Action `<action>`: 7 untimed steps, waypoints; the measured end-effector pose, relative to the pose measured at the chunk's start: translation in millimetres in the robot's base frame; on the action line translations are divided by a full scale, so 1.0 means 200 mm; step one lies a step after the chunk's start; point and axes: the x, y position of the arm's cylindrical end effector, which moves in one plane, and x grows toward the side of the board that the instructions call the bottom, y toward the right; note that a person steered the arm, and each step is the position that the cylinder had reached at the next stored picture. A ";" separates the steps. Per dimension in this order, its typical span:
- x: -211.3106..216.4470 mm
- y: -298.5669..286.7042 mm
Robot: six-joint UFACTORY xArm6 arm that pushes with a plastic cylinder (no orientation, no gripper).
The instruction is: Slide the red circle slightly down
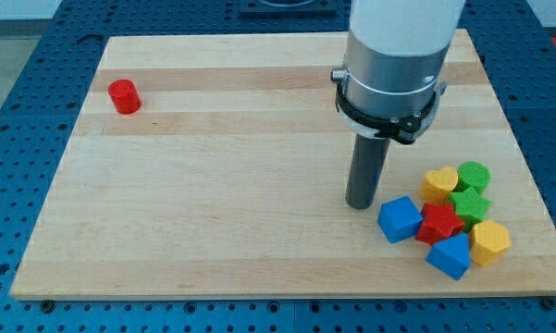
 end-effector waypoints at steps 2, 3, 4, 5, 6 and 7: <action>-0.15 -0.36; -0.37 -0.48; -0.76 -0.60; -1.15 -0.86; -1.45 -1.19; -1.45 -1.55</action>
